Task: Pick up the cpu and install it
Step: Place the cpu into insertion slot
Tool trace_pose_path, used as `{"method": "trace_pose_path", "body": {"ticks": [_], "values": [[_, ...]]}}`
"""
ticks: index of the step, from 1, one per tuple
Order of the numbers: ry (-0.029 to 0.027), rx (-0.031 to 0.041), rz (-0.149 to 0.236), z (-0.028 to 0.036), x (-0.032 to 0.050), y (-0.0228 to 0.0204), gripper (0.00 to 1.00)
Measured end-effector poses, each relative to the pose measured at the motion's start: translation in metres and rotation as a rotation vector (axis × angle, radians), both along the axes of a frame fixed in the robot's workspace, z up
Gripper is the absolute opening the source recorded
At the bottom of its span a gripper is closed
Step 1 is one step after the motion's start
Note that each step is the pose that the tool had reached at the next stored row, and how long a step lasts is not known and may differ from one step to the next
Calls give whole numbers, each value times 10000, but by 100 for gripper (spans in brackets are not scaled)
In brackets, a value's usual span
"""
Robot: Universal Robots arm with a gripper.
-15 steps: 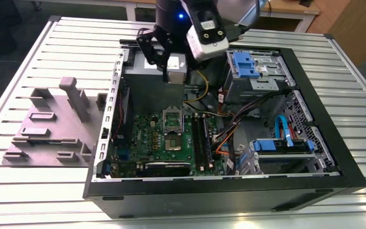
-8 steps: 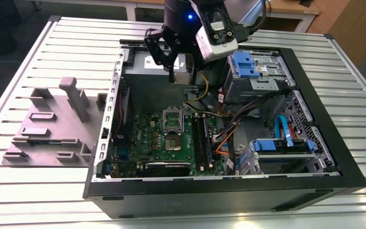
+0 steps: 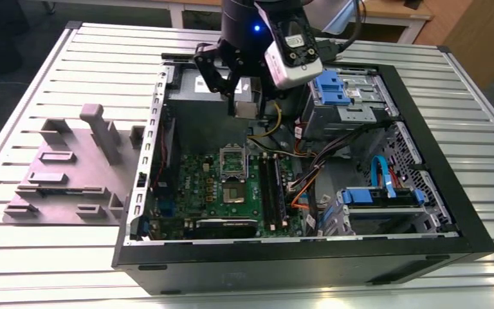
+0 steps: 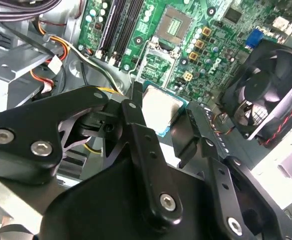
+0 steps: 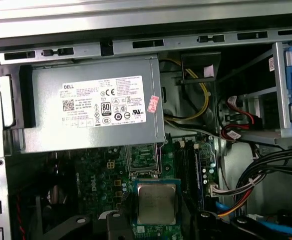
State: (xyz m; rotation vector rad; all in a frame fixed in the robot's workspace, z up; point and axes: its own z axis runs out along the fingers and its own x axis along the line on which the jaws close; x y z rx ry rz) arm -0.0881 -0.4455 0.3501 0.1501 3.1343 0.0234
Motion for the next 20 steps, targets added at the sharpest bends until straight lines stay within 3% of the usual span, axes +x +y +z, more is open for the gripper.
{"method": "trace_pose_path", "body": {"ticks": [12, 20], "values": [[0, 1, 0, -30, -37, -148, 47], [0, 0, 0, -70, -47, -175, 47]]}}
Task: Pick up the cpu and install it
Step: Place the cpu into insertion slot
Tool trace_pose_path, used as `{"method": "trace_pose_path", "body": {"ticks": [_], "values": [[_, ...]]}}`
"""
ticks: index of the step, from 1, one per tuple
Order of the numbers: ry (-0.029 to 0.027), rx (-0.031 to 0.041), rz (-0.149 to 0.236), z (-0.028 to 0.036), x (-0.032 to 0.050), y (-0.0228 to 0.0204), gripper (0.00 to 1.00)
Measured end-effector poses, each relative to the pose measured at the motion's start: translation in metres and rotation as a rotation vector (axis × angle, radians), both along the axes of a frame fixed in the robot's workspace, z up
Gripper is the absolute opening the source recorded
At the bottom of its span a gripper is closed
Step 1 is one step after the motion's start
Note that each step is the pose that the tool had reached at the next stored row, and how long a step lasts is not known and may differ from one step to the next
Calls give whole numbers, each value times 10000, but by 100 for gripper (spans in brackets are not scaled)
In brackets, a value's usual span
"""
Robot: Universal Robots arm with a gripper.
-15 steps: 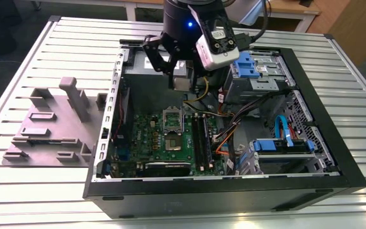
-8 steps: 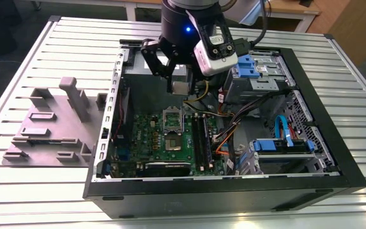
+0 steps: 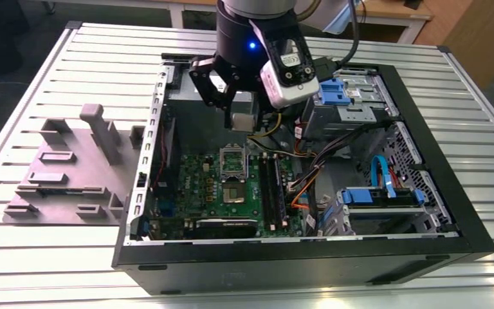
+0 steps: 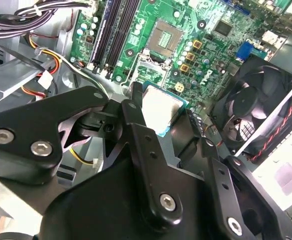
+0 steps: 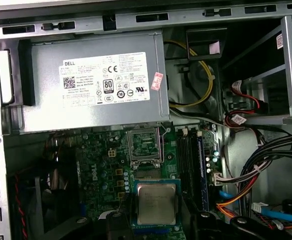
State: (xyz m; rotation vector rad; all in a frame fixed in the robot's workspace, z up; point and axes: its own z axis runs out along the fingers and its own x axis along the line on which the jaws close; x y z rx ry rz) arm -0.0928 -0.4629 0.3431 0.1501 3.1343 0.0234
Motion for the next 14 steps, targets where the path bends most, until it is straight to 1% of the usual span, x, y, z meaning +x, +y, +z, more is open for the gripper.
{"method": "trace_pose_path", "body": {"ticks": [8, 10, 14], "values": [[-2, 4, 1, -9, 0, 0, 47], [-1, 0, 15, -26, 0, -1, 47], [-1, -2, 65, -98, 0, -9, 47]]}}
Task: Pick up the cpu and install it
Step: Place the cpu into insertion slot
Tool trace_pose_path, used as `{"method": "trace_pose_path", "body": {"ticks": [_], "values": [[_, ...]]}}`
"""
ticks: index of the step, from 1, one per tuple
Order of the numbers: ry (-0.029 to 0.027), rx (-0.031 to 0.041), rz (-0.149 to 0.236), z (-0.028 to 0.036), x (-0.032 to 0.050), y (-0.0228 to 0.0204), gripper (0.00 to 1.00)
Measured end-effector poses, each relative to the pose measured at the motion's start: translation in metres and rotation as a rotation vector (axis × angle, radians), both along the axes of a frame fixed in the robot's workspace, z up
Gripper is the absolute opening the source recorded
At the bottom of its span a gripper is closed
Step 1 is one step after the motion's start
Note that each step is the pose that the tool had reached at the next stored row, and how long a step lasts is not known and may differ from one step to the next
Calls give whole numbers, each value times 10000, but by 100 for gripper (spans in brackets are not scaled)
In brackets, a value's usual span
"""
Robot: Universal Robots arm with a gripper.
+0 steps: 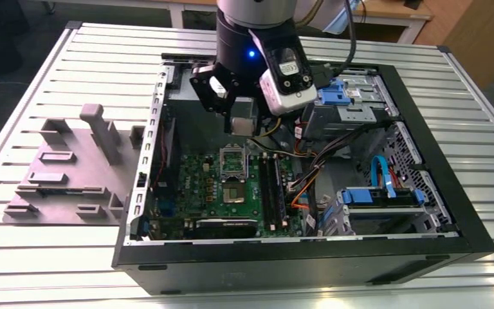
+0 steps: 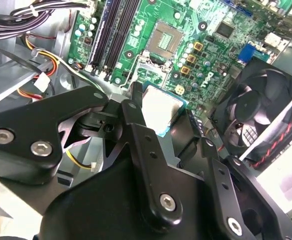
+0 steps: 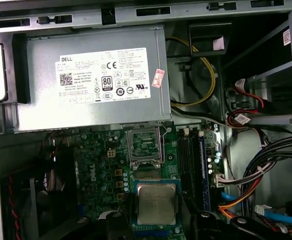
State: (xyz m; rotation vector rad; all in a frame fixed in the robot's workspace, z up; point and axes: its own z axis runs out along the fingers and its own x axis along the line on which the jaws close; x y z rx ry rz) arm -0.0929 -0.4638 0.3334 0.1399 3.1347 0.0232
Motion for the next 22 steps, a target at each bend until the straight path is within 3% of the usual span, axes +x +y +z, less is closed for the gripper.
{"method": "trace_pose_path", "body": {"ticks": [15, 22], "values": [[0, 0, 452, -210, -1, -37, 47], [2, -4, 558, -247, -1, -42, 47]]}}
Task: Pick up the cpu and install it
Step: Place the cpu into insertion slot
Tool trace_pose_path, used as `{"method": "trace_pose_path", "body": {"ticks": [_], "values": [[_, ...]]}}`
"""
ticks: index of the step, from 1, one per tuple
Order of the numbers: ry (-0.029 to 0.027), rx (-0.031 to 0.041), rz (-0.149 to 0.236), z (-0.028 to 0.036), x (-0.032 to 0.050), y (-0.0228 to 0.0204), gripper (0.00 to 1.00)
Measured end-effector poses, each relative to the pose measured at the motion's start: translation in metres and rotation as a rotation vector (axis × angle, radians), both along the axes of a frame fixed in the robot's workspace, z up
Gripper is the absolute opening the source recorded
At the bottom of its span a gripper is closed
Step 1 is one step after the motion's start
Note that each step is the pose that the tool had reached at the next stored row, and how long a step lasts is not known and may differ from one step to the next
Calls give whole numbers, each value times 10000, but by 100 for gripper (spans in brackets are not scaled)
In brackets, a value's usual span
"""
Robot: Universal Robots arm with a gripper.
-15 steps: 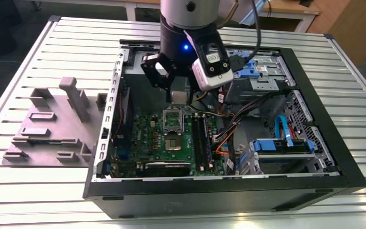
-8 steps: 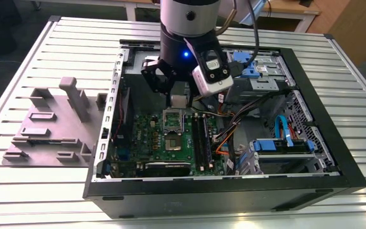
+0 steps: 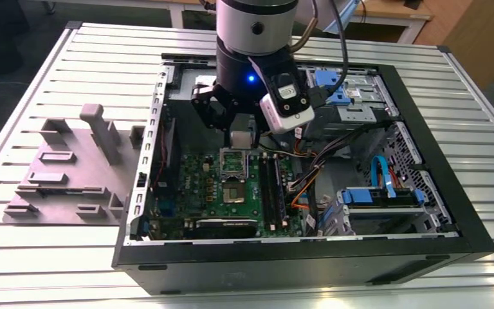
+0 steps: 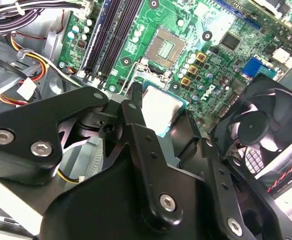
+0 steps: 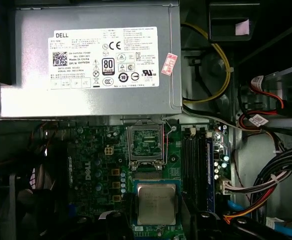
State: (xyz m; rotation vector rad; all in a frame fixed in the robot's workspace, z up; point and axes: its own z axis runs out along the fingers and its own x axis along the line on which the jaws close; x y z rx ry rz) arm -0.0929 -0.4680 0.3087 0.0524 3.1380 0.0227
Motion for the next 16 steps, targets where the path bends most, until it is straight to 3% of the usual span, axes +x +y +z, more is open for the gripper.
{"method": "trace_pose_path", "body": {"ticks": [16], "values": [[-1, -32, 5, -16, 0, 0, 47]]}}
